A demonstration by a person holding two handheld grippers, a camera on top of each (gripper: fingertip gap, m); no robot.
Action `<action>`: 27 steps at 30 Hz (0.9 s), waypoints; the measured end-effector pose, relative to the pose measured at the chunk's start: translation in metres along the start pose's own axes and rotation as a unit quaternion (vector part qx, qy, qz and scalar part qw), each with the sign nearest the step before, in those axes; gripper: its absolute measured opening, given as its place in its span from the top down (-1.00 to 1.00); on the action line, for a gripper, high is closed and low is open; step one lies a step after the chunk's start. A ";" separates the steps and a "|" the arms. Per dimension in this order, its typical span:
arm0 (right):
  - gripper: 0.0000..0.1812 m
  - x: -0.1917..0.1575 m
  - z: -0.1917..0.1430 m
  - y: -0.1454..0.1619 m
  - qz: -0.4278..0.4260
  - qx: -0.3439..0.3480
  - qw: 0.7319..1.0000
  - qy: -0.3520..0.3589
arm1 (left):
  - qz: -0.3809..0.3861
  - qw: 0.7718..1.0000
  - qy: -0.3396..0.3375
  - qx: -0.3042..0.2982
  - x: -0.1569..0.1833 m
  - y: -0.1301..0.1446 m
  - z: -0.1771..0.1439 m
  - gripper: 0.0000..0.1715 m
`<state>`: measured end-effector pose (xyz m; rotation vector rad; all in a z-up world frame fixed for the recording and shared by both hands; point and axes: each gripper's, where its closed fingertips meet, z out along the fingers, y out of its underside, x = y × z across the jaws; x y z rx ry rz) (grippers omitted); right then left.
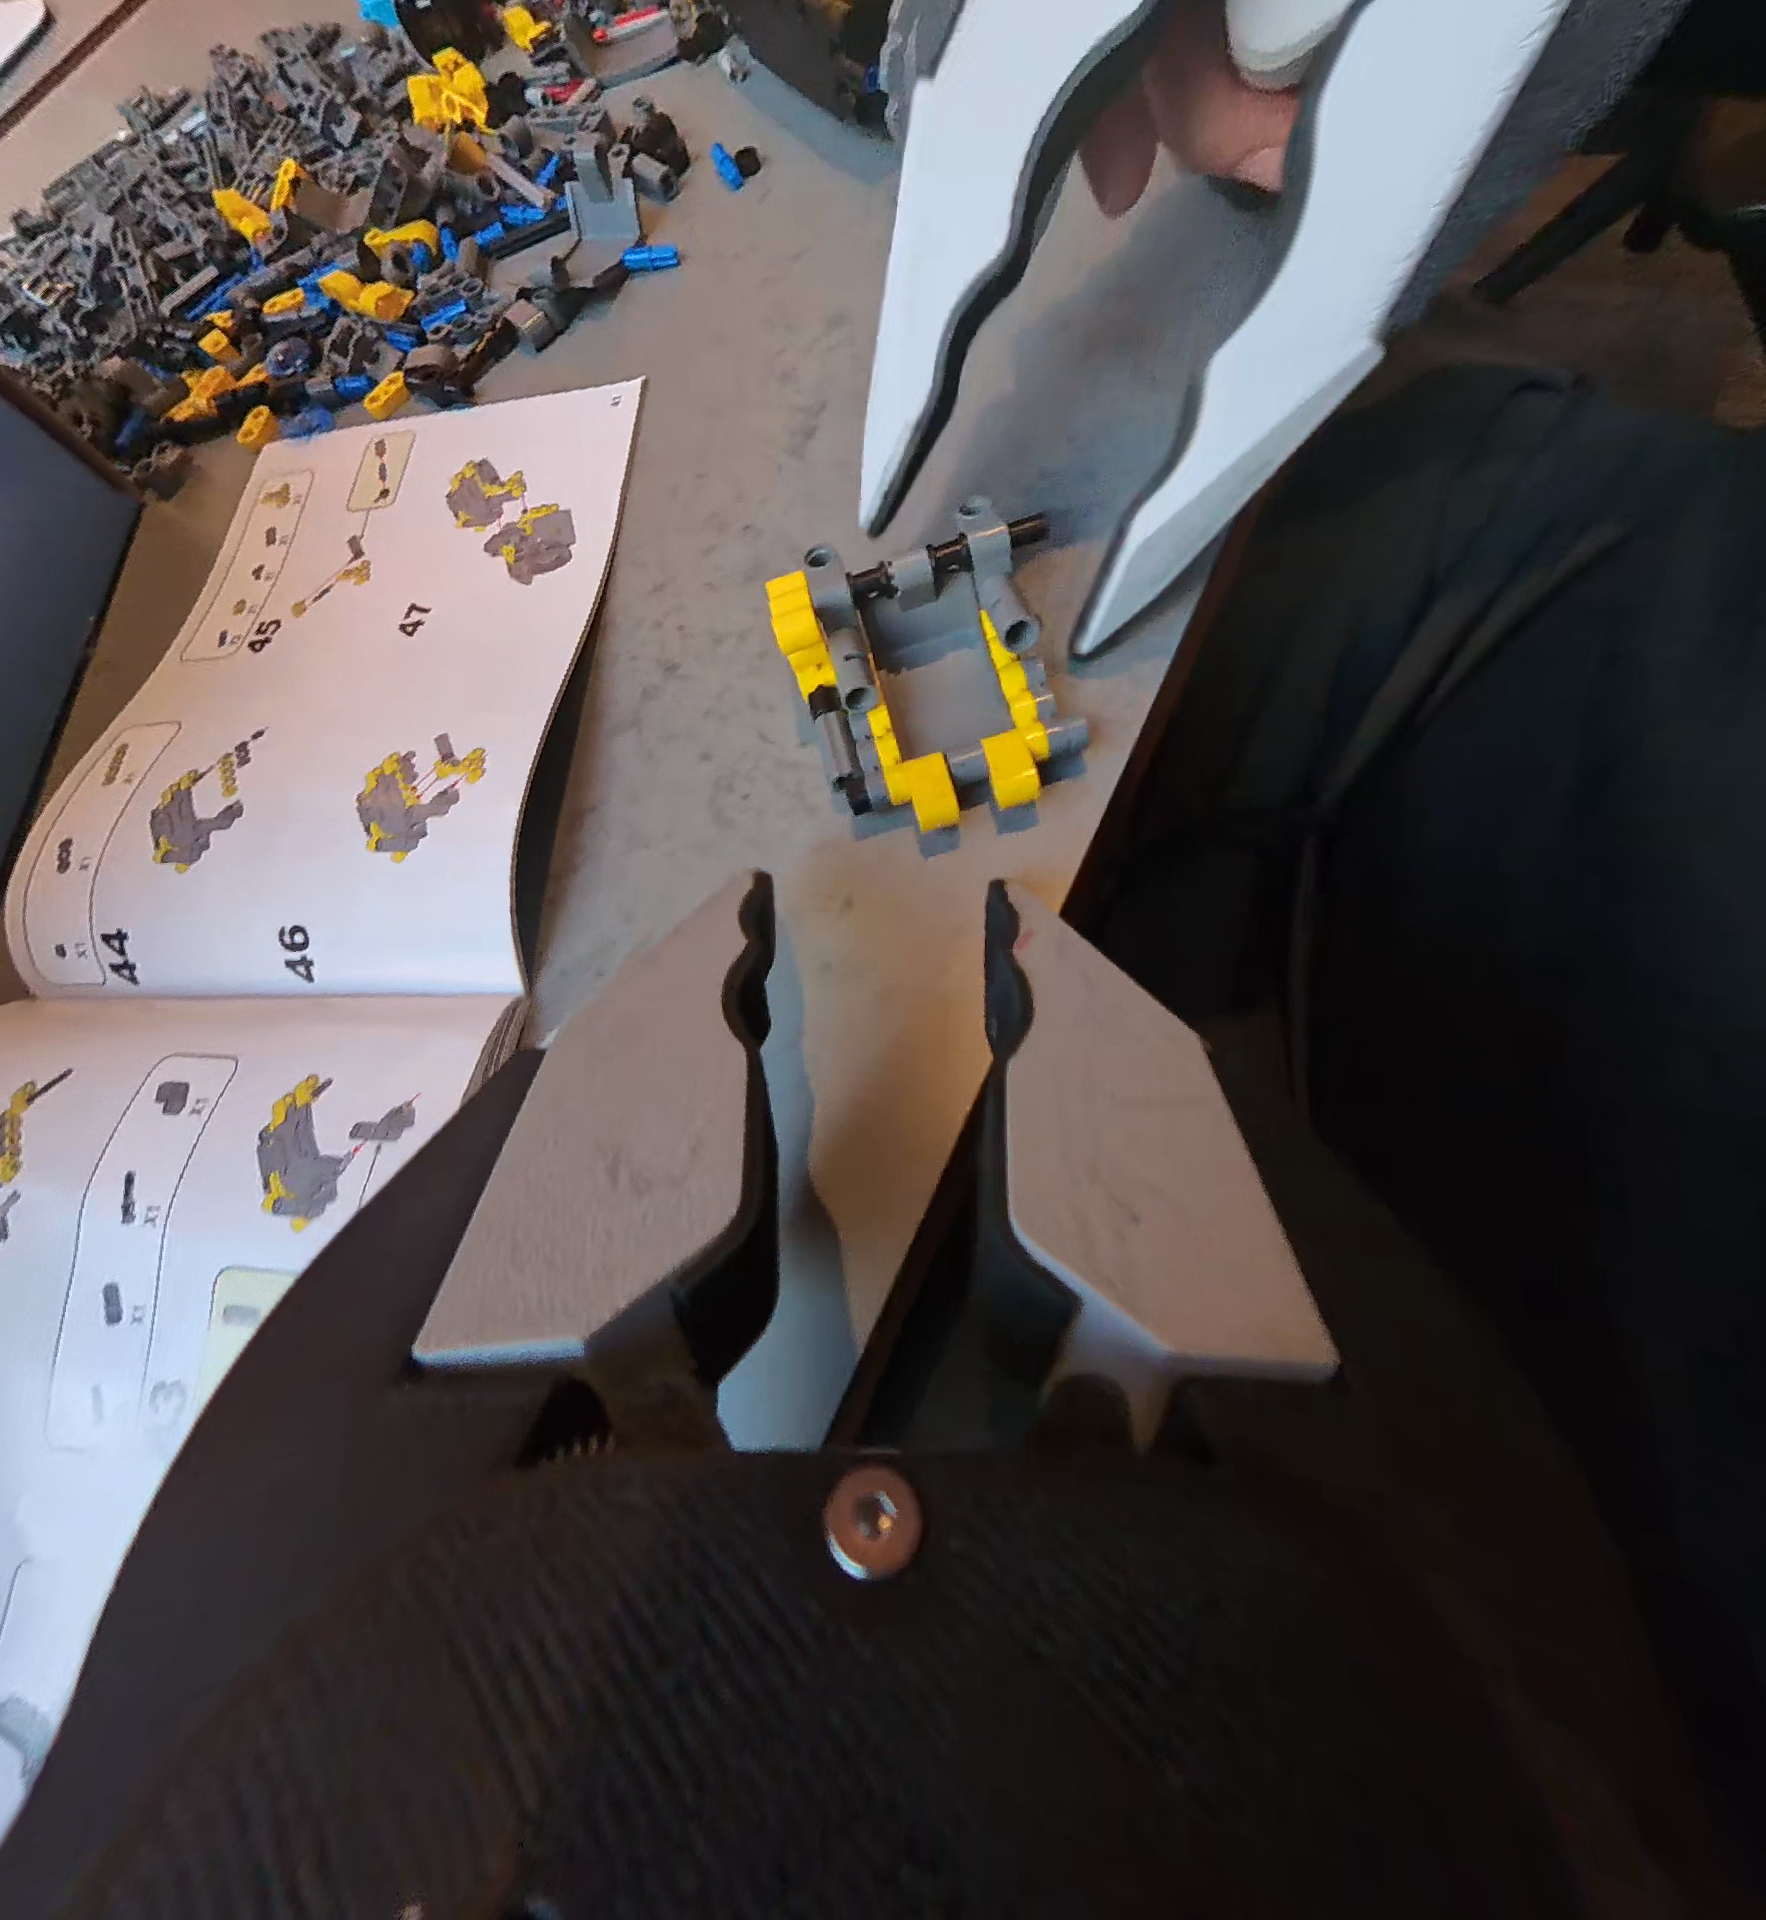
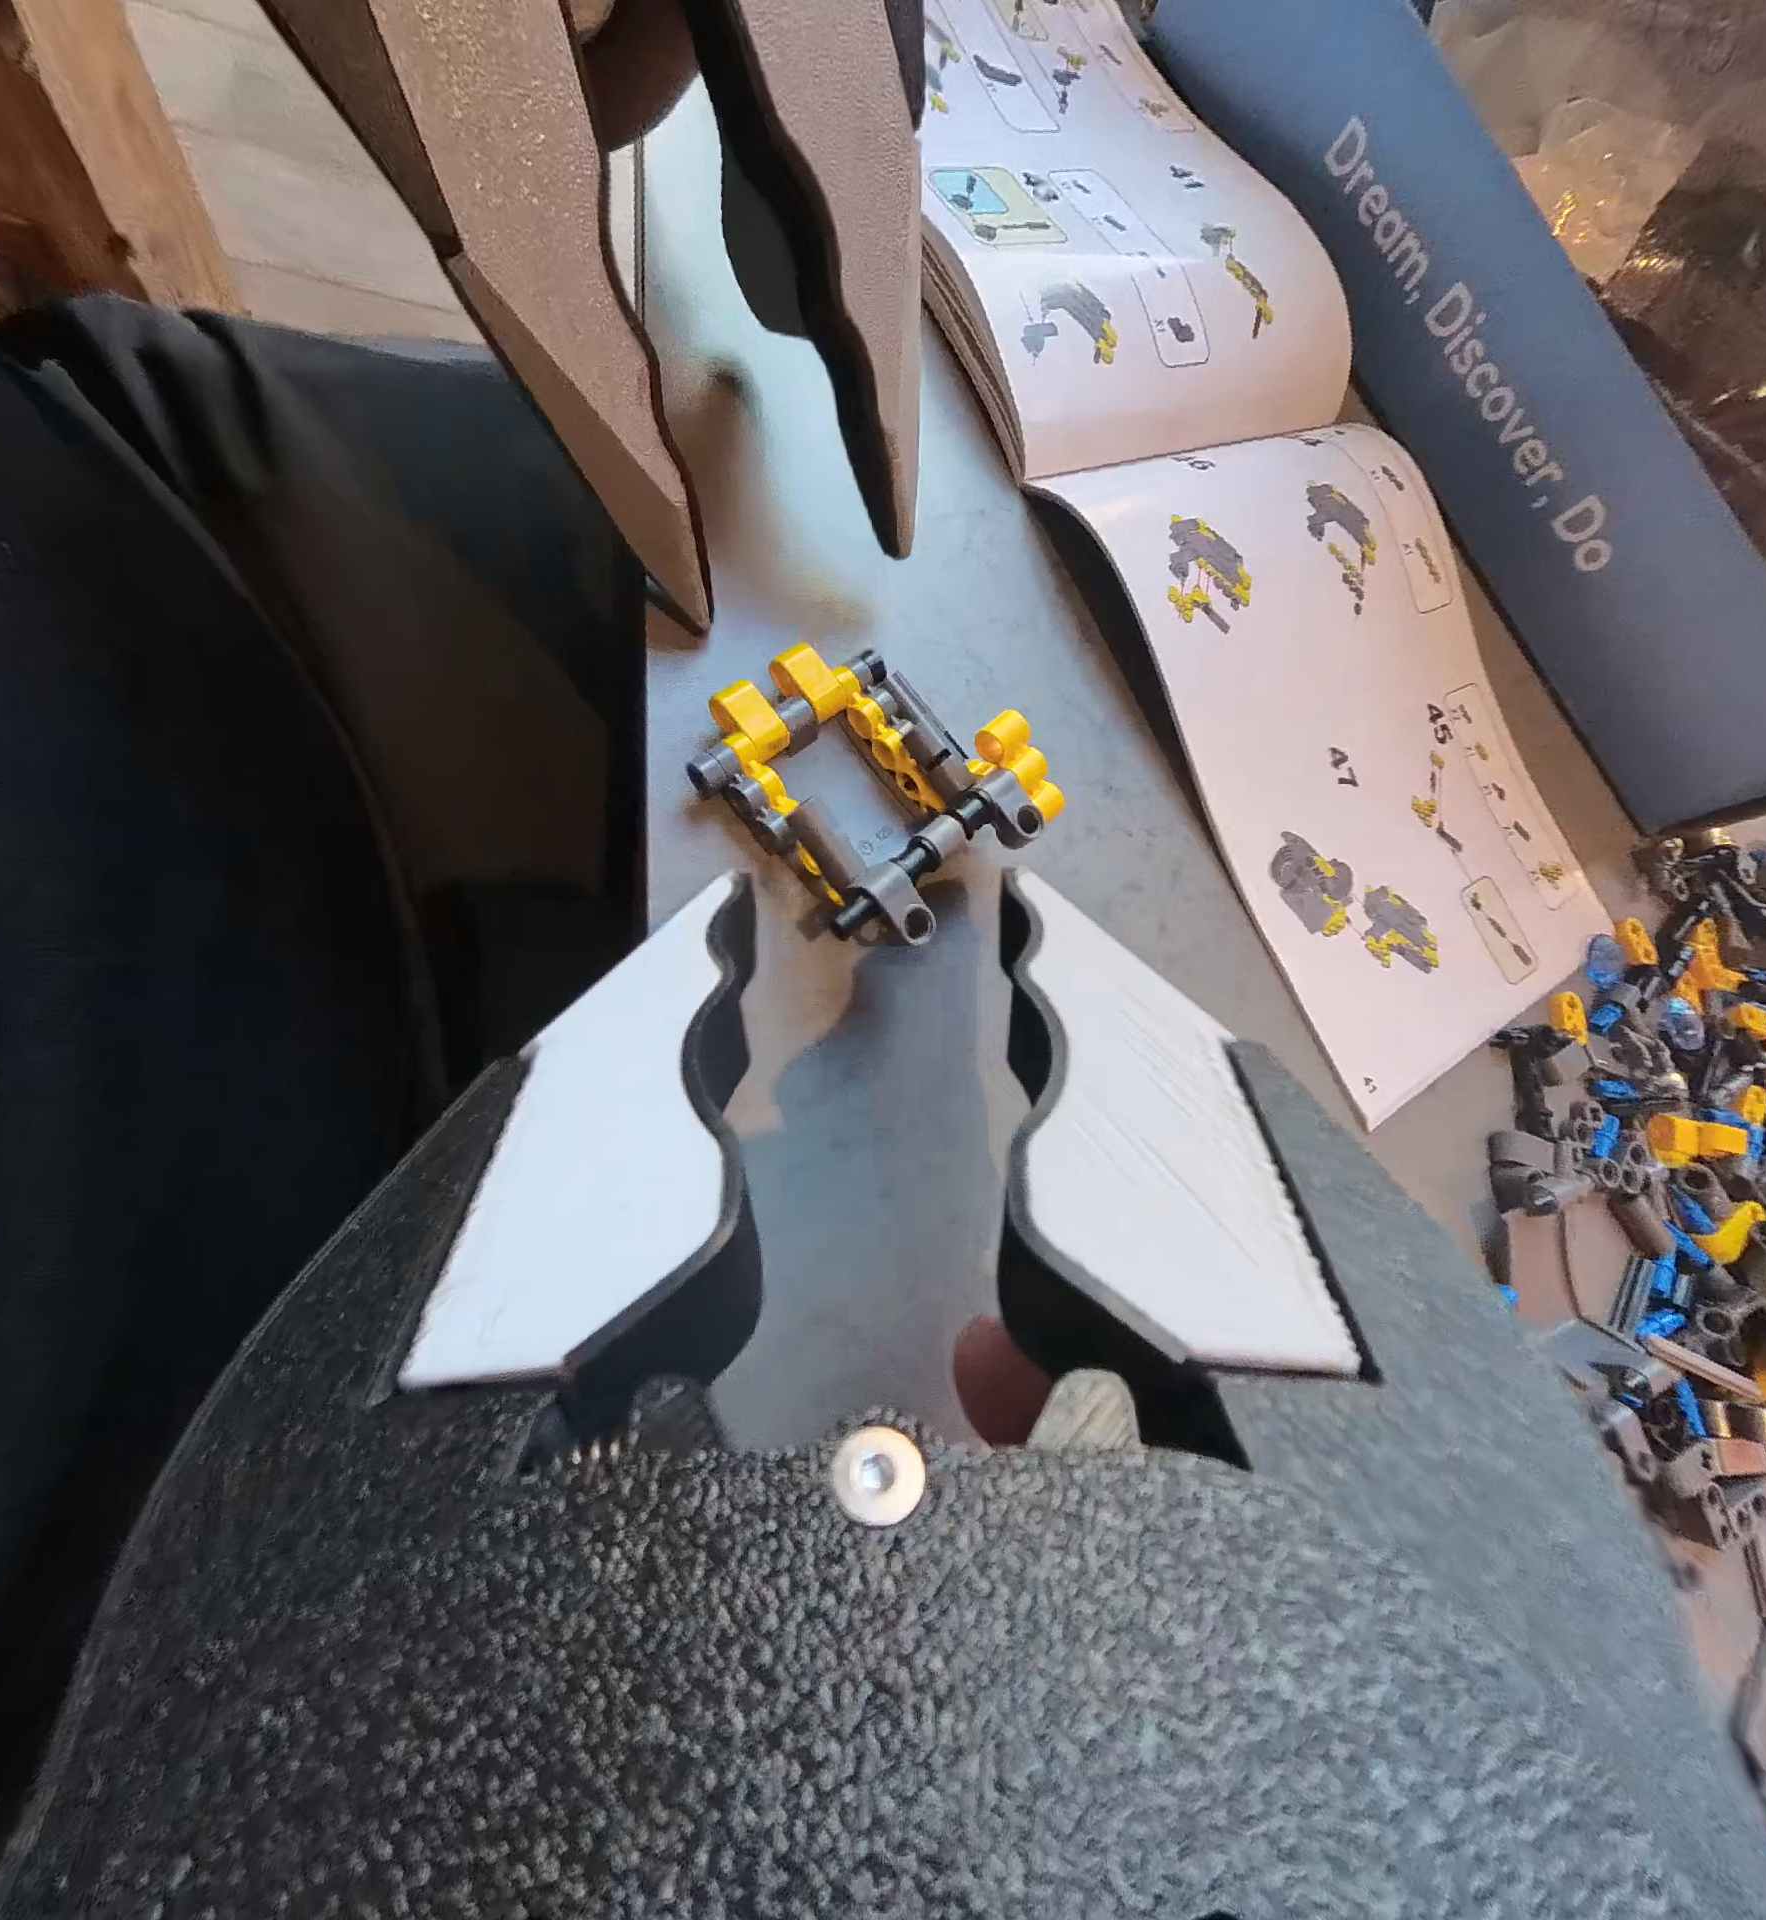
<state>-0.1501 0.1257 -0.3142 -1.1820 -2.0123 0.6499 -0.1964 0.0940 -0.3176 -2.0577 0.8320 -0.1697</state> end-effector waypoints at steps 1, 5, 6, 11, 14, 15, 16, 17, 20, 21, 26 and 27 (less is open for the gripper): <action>0.55 0.001 -0.002 -0.002 -0.006 0.002 1.000 0.008 | 0.000 1.000 -0.004 -0.001 -0.001 0.001 -0.002 0.56; 0.46 -0.002 -0.011 -0.026 -0.061 0.030 0.997 0.038 | -0.006 1.000 -0.009 -0.001 0.000 0.003 -0.004 0.56; 0.46 -0.007 -0.011 -0.033 -0.071 0.034 0.996 0.035 | -0.006 1.000 -0.010 -0.001 0.000 0.003 -0.004 0.56; 0.47 -0.029 0.007 -0.033 -0.100 -0.009 0.995 0.020 | -0.024 1.000 -0.004 0.003 0.002 0.005 -0.005 0.56; 0.51 -0.034 0.025 -0.013 -0.025 -0.054 0.998 -0.001 | -0.035 0.999 0.006 0.009 0.005 0.006 -0.006 0.56; 0.53 -0.032 0.026 -0.012 0.003 -0.053 0.999 0.004 | -0.035 0.999 0.006 0.010 0.005 0.006 -0.007 0.56; 0.65 -0.032 0.025 -0.014 0.015 -0.048 0.999 0.004 | -0.033 0.999 0.004 0.010 0.005 0.007 -0.008 0.56; 0.78 -0.034 0.023 -0.017 0.019 -0.039 0.999 -0.002 | -0.032 0.999 0.003 0.010 0.005 0.007 -0.009 0.56; 0.85 -0.043 0.021 -0.022 0.022 -0.017 1.000 -0.009 | -0.041 0.999 -0.006 0.007 0.001 0.011 -0.011 0.57; 0.85 -0.044 0.020 -0.022 0.015 -0.016 1.000 -0.006 | -0.042 0.999 -0.005 0.007 0.000 0.011 -0.012 0.56; 0.85 -0.051 0.010 -0.033 0.012 0.013 1.000 -0.021 | -0.008 1.000 -0.010 0.025 0.004 0.005 -0.018 0.53; 0.85 -0.052 0.007 -0.037 0.022 0.024 0.999 -0.029 | 0.006 0.999 -0.012 0.029 0.005 0.004 -0.020 0.52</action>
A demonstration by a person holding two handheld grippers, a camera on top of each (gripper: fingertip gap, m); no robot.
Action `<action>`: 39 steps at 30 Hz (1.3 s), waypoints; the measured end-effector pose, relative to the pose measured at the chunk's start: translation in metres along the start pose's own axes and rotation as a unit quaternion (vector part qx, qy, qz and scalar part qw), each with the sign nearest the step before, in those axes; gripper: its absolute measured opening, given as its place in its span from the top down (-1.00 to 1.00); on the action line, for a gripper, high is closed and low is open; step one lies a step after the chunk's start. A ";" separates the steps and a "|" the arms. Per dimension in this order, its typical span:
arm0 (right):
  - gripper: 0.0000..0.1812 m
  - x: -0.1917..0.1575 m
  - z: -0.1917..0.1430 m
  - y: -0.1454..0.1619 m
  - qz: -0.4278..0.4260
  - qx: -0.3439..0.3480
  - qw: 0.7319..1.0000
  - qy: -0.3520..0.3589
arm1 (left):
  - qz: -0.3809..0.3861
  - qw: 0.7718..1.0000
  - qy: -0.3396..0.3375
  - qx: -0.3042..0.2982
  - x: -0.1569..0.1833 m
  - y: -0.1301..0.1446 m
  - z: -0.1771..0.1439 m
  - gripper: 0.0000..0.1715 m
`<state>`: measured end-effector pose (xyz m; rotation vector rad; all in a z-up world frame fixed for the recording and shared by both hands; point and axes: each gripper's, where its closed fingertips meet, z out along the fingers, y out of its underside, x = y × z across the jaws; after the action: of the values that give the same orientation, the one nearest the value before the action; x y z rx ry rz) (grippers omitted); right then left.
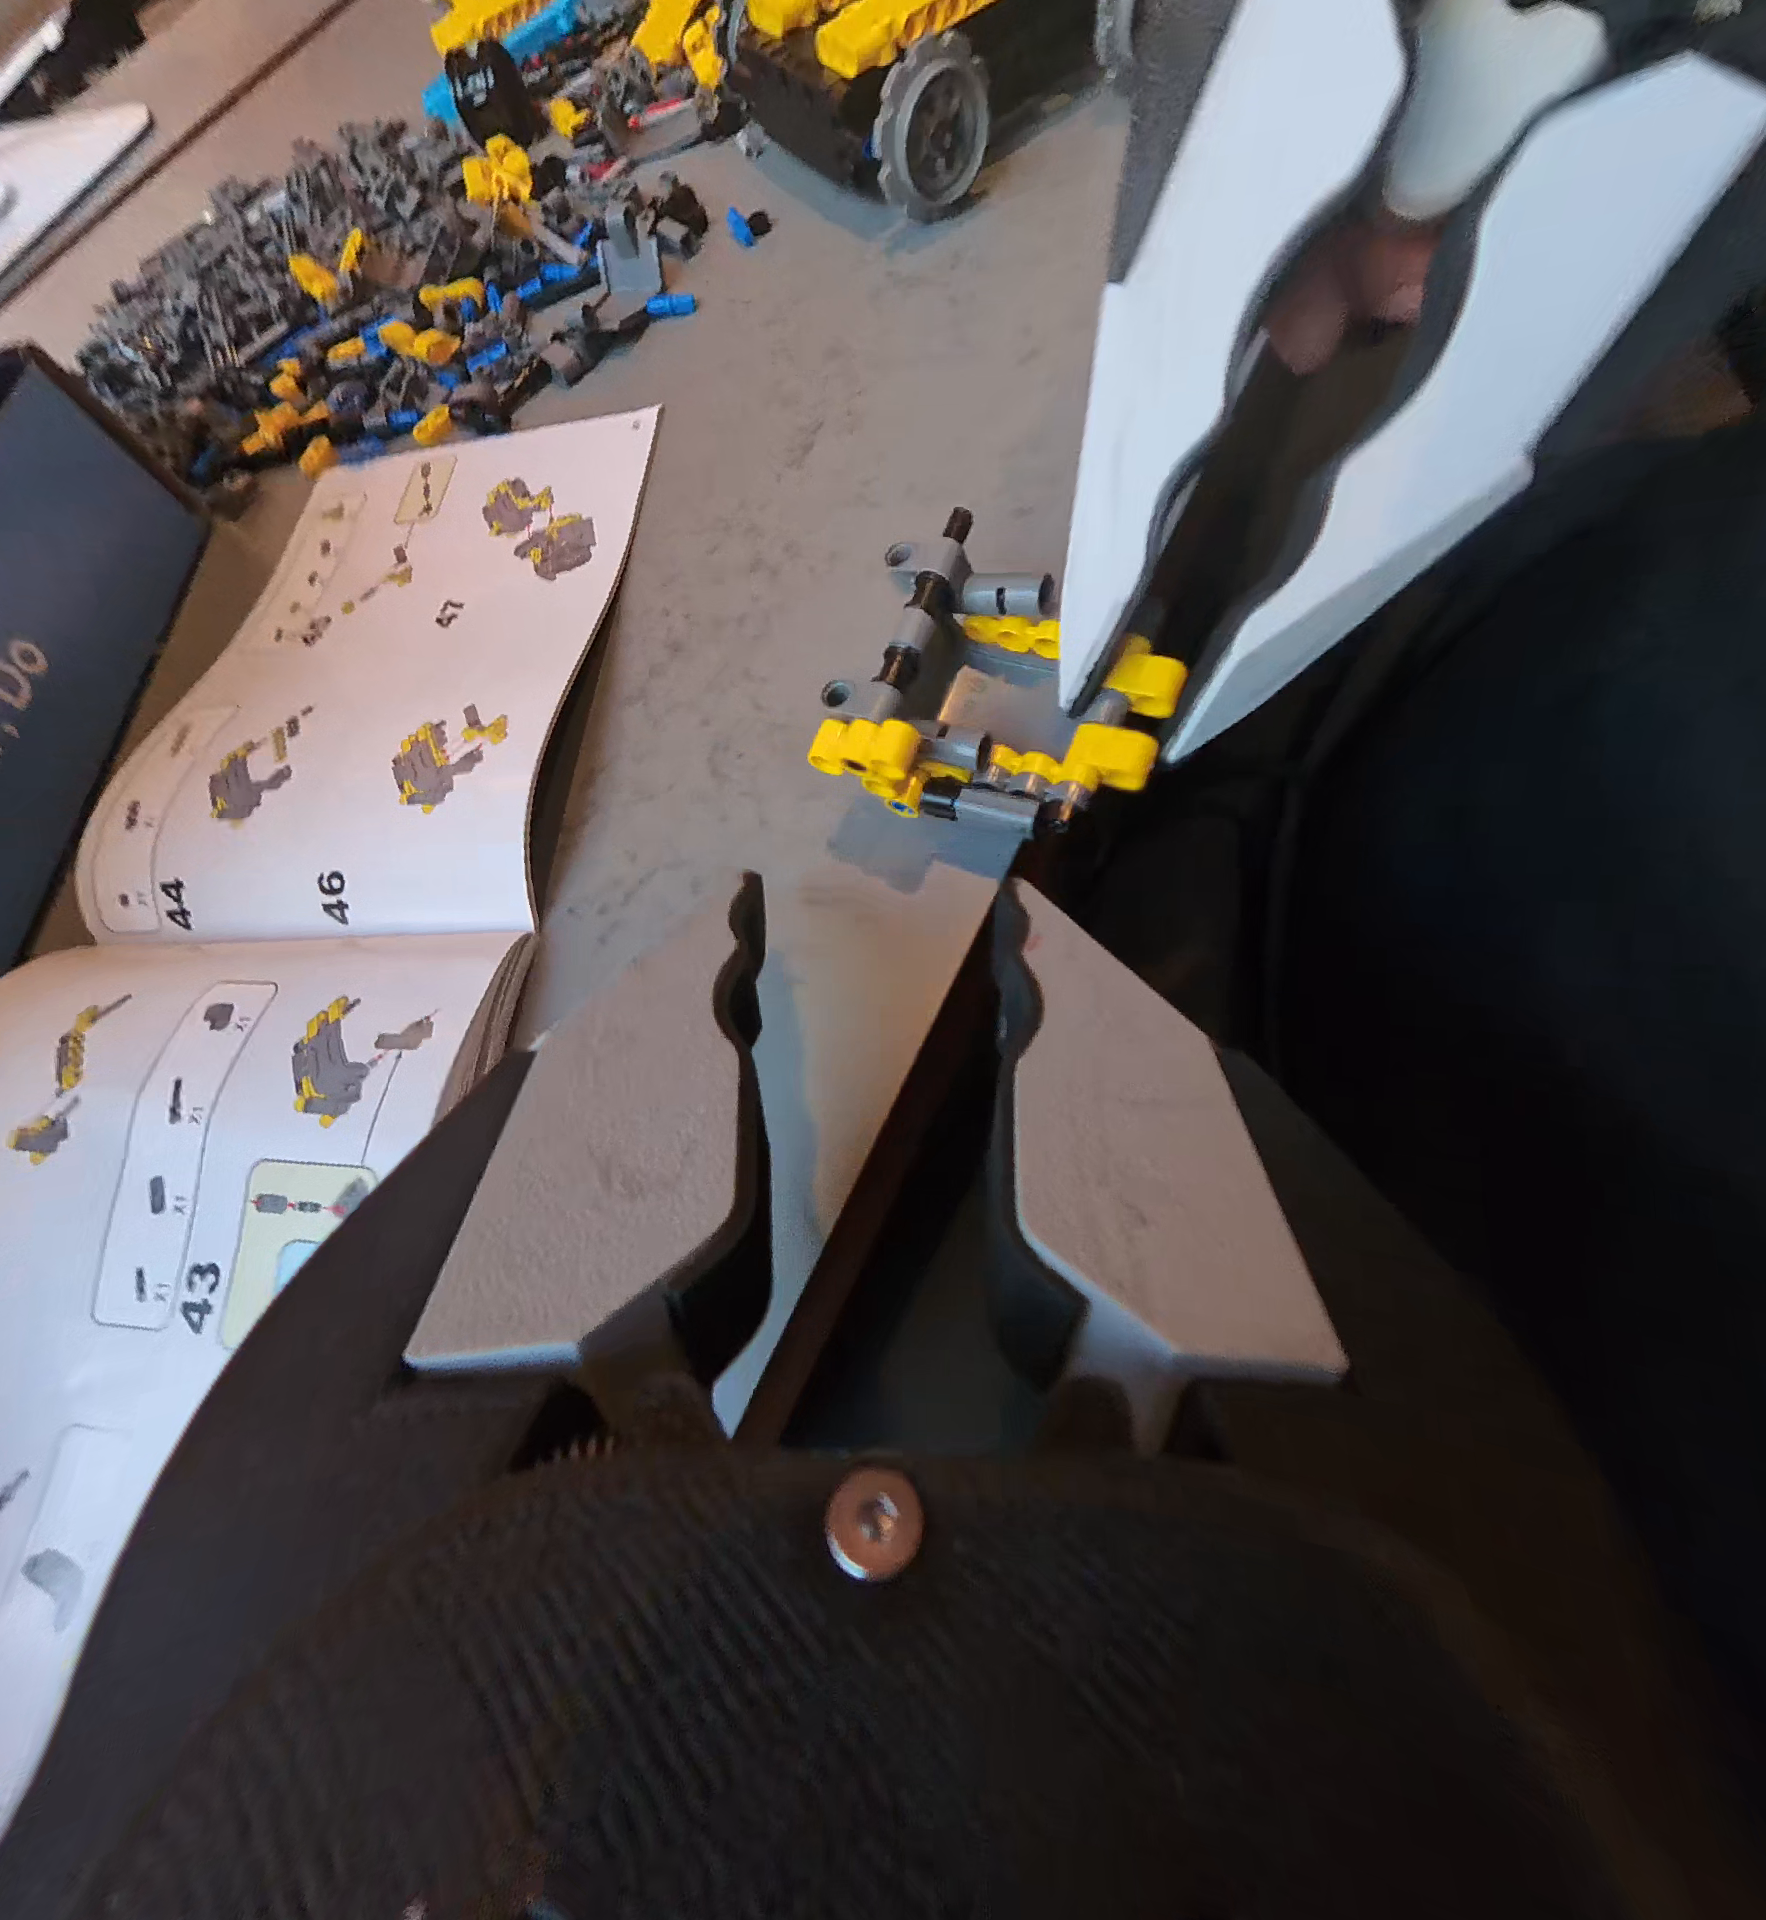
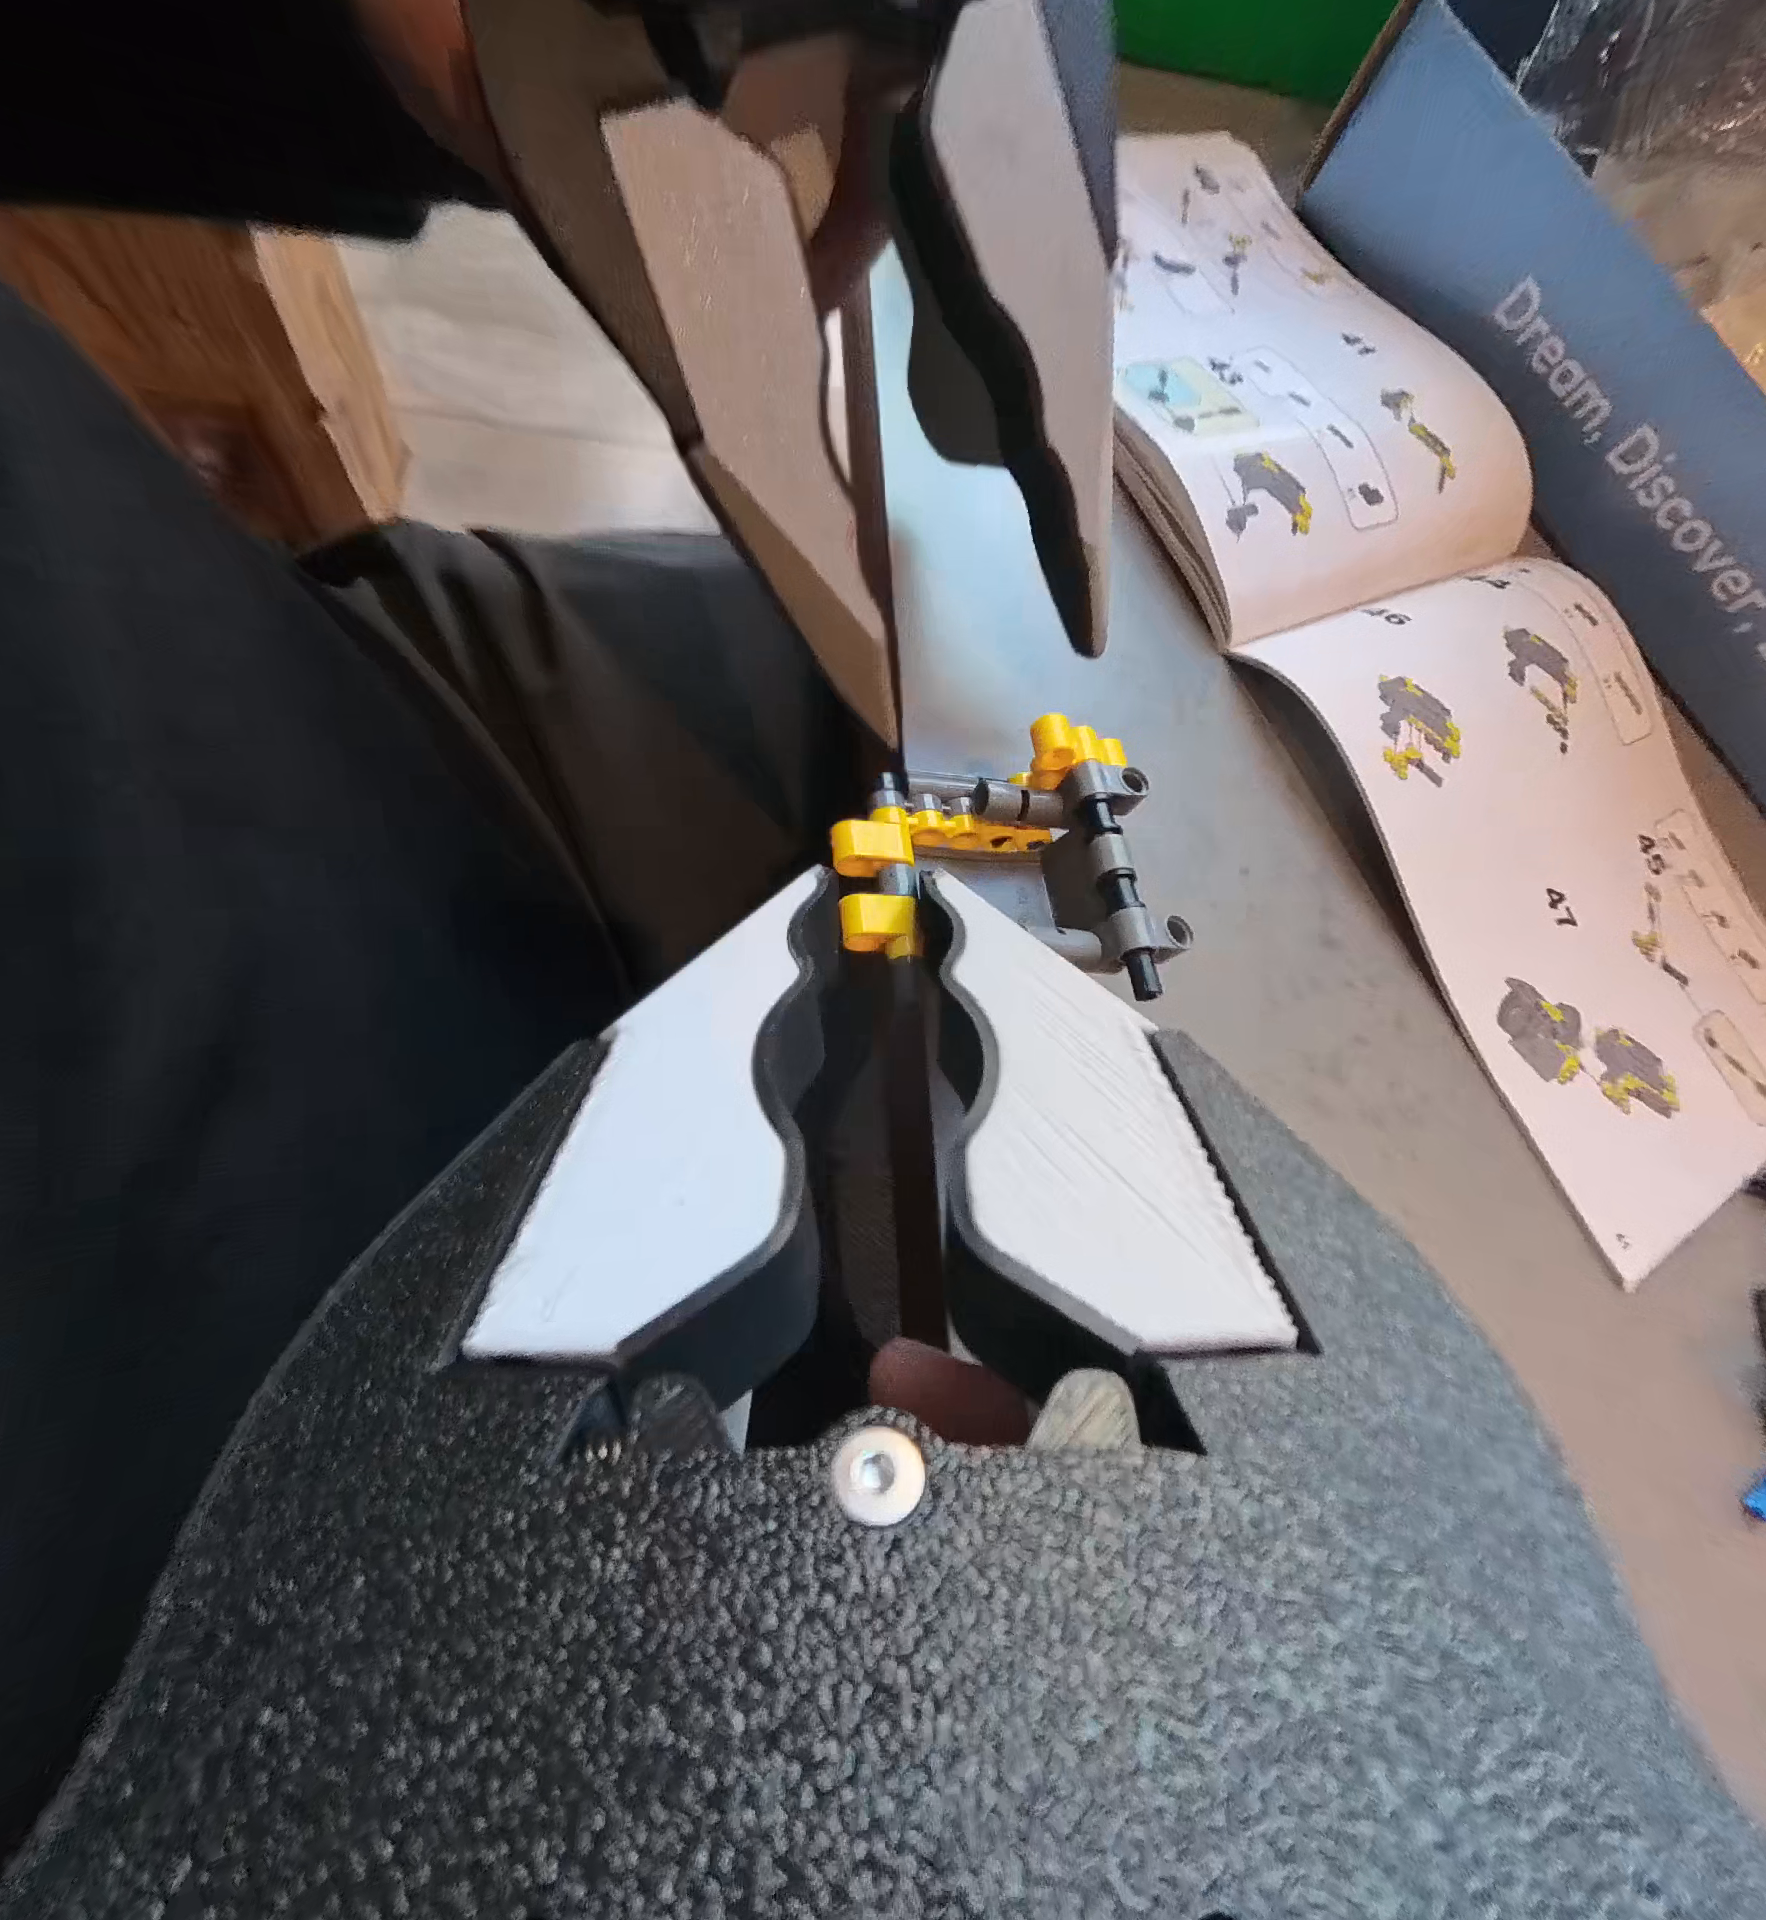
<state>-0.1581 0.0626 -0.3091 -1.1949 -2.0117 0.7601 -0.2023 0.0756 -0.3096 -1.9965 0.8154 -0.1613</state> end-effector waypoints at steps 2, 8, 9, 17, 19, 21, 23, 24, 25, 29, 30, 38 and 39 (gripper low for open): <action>0.85 -0.001 -0.005 -0.008 0.036 0.028 0.999 -0.026 | 0.024 1.000 -0.006 0.005 0.000 -0.002 -0.002 0.51; 0.85 -0.002 -0.027 -0.034 0.184 0.128 0.965 -0.139 | 0.073 0.996 -0.016 0.049 0.007 -0.024 -0.009 0.40; 0.85 -0.004 -0.030 -0.036 0.206 0.136 0.955 -0.166 | 0.089 0.994 -0.020 0.061 0.009 -0.030 -0.011 0.40; 0.85 -0.008 -0.046 -0.047 0.327 0.172 0.882 -0.293 | 0.112 0.987 0.057 0.098 0.026 -0.048 -0.012 0.68; 0.85 -0.007 -0.047 -0.049 0.340 0.177 0.872 -0.304 | 0.093 0.987 0.089 0.096 0.028 -0.047 -0.011 0.69; 0.85 0.002 -0.046 -0.048 0.355 0.179 0.870 -0.291 | 0.046 0.990 0.101 0.089 0.023 -0.047 -0.007 0.70; 0.86 0.014 -0.043 -0.043 0.360 0.171 0.879 -0.261 | -0.045 0.988 0.135 0.054 0.022 -0.040 0.000 0.70; 0.82 0.022 -0.041 -0.040 0.356 0.167 0.888 -0.238 | -0.095 0.984 0.149 0.037 0.022 -0.037 0.004 0.70; 0.78 0.028 -0.039 -0.038 0.348 0.164 0.898 -0.213 | -0.139 0.977 0.157 0.030 0.021 -0.035 0.008 0.70; 0.58 0.054 -0.037 -0.033 0.299 0.155 0.936 -0.106 | -0.328 0.925 0.192 0.007 0.013 -0.026 0.020 0.70; 0.56 0.061 -0.038 -0.031 0.277 0.150 0.946 -0.071 | -0.376 0.905 0.200 0.011 0.008 -0.025 0.022 0.70; 0.49 0.063 -0.014 0.006 0.096 0.018 0.994 0.052 | -0.526 0.812 0.249 0.037 -0.009 -0.031 0.020 0.73; 0.51 0.062 -0.010 0.010 0.090 0.007 0.994 0.054 | -0.526 0.816 0.238 0.032 -0.011 -0.028 0.021 0.73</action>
<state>-0.1675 0.1240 -0.2946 -1.3918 -1.8253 0.7772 -0.1883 0.1076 -0.2960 -2.1528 -0.1245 -1.3456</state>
